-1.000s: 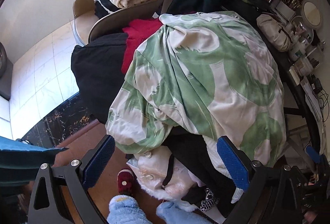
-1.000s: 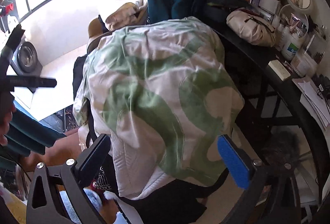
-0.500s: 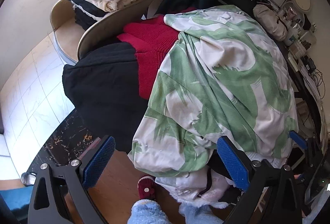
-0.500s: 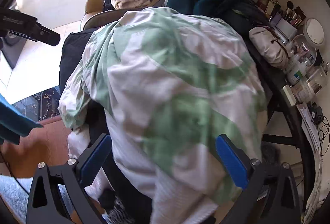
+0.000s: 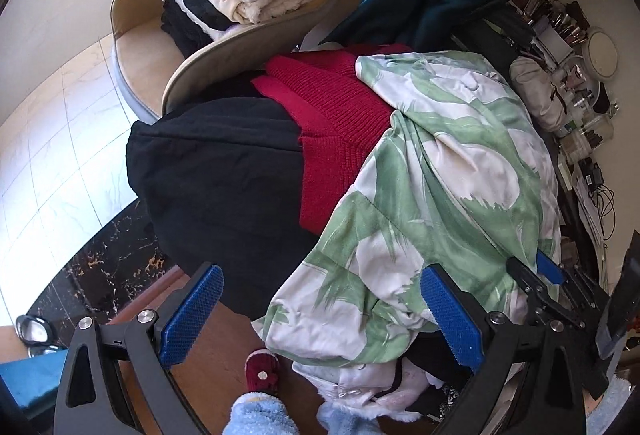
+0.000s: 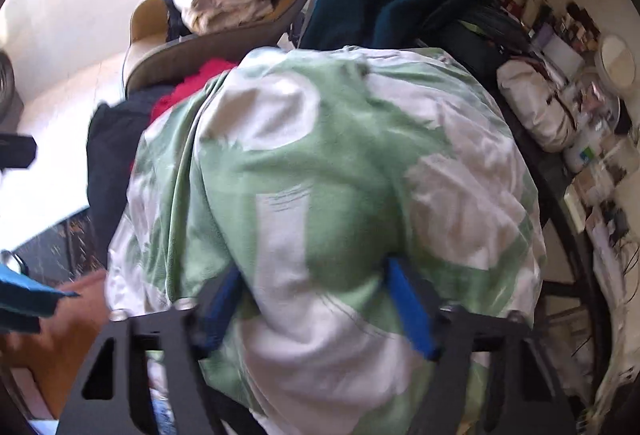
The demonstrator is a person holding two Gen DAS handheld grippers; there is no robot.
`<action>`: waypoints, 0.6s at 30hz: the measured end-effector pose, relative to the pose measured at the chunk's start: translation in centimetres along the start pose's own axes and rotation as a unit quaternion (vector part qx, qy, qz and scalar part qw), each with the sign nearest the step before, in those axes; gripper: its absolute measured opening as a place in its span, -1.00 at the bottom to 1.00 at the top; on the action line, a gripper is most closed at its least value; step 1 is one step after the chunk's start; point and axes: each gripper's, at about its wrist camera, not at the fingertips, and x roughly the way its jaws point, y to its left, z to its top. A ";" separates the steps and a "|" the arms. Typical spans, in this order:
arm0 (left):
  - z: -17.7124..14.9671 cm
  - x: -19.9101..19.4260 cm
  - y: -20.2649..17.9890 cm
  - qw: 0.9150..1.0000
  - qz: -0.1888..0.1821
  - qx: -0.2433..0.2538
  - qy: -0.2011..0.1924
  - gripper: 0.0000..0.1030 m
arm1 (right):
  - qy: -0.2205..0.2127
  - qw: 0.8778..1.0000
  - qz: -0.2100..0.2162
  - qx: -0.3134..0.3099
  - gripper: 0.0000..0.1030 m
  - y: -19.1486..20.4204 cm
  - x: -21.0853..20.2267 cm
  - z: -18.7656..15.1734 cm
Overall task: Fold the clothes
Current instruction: 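Close the right gripper on the green-and-white patterned shirt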
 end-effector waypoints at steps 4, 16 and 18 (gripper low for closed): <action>1.6 0.9 -1.5 0.999 -0.034 -0.012 0.018 0.93 | -0.020 0.999 0.048 0.013 -0.89 -0.7 -2.9 -0.2; 1.5 3.7 -14.0 0.989 -0.070 0.119 0.056 0.93 | -0.002 0.993 0.005 0.121 -0.35 -9.8 -7.0 -7.7; 0.4 4.2 -15.7 0.984 -0.056 0.158 0.060 0.93 | 0.002 0.988 -0.024 0.153 0.20 -12.2 -7.0 -11.0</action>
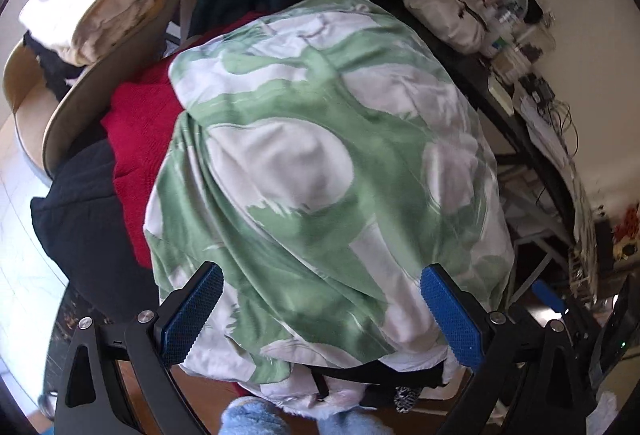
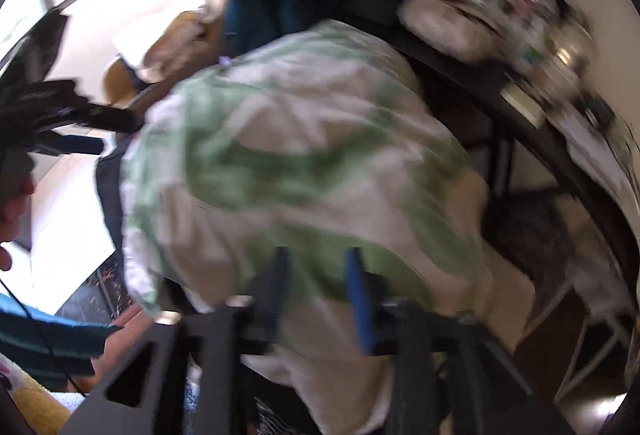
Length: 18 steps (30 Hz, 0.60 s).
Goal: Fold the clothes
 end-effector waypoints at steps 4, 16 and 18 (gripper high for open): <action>-1.1 0.9 -2.6 0.999 0.013 0.034 0.008 0.93 | 0.022 0.999 -0.042 -0.023 0.21 -2.8 0.8 -4.1; -3.6 1.7 -10.3 0.987 0.082 0.134 -0.034 0.93 | 0.037 0.999 -0.028 -0.019 0.21 -5.1 5.7 -8.4; -4.0 1.9 -10.5 0.988 0.080 0.127 -0.030 0.93 | 0.028 0.999 -0.026 -0.037 0.21 -4.5 6.2 -7.9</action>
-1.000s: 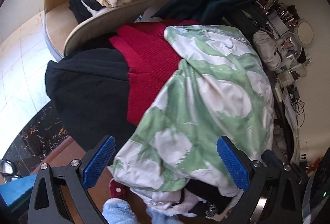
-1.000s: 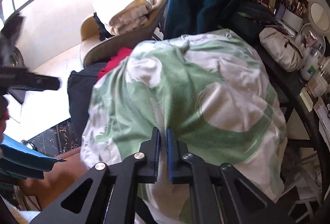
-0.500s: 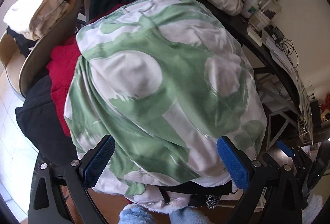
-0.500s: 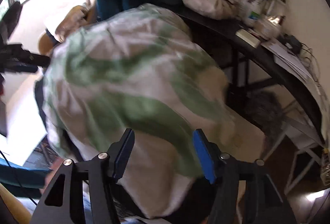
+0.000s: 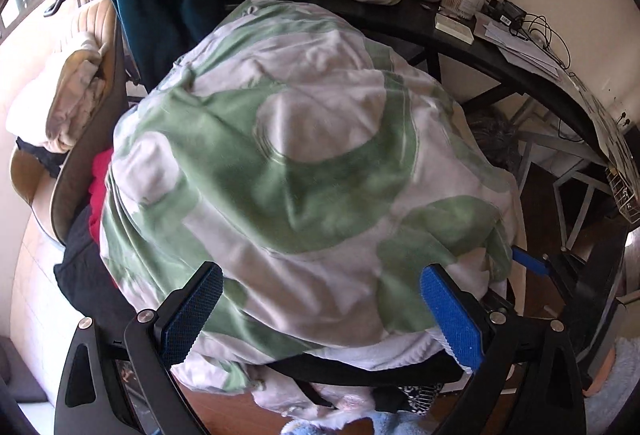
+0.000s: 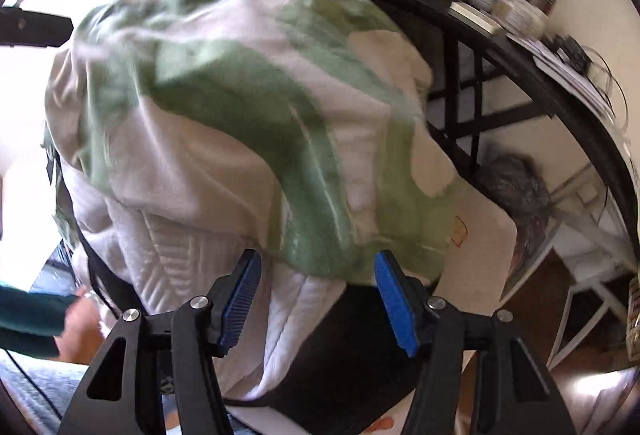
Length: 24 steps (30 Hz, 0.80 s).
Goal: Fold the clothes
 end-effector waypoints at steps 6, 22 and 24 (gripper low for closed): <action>-0.4 -0.3 0.2 0.999 0.009 -0.035 0.000 0.93 | -0.048 0.994 0.084 0.046 -0.81 -1.8 -1.5 2.6; -3.9 0.2 1.2 0.998 0.032 -0.039 -0.038 0.94 | -0.150 0.972 0.160 0.084 -0.92 -4.0 -9.8 12.1; -3.4 0.6 1.0 0.996 0.058 -0.025 -0.056 0.94 | -0.158 0.972 0.160 0.074 -0.92 -3.5 -10.9 12.9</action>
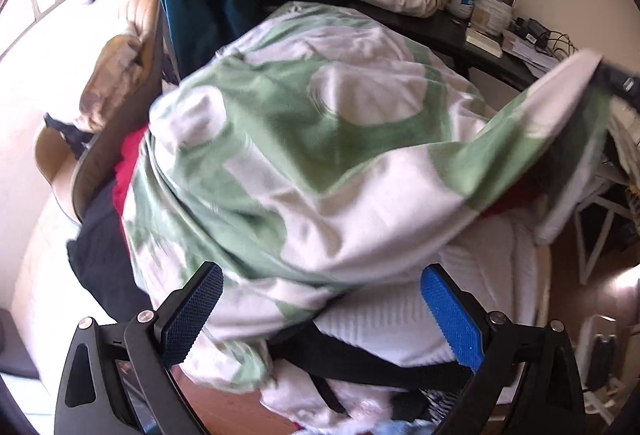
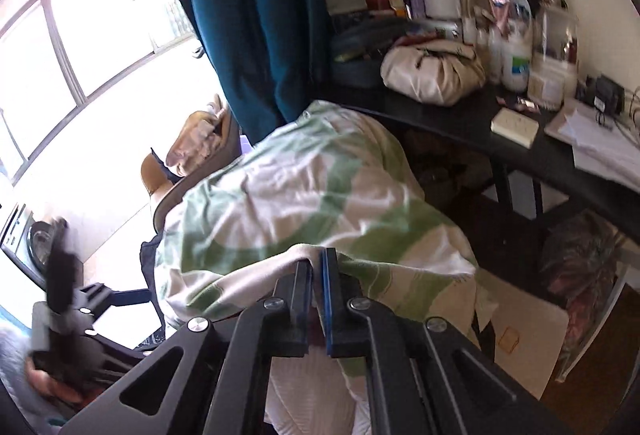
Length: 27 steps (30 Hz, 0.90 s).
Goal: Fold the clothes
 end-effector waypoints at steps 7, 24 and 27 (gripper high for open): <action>3.3 -0.4 0.7 0.999 -0.027 -0.007 -0.045 0.93 | -0.040 0.998 0.005 -0.044 -0.94 3.7 -2.7 3.6; 7.2 -4.3 4.6 0.987 -0.120 -0.073 -0.074 -0.91 | 0.006 0.996 -0.051 -0.066 -0.56 2.7 -2.6 2.8; 8.6 -6.6 4.3 0.984 -0.142 -0.055 -0.087 -0.91 | 0.037 0.990 -0.057 -0.126 0.13 3.8 -1.4 1.3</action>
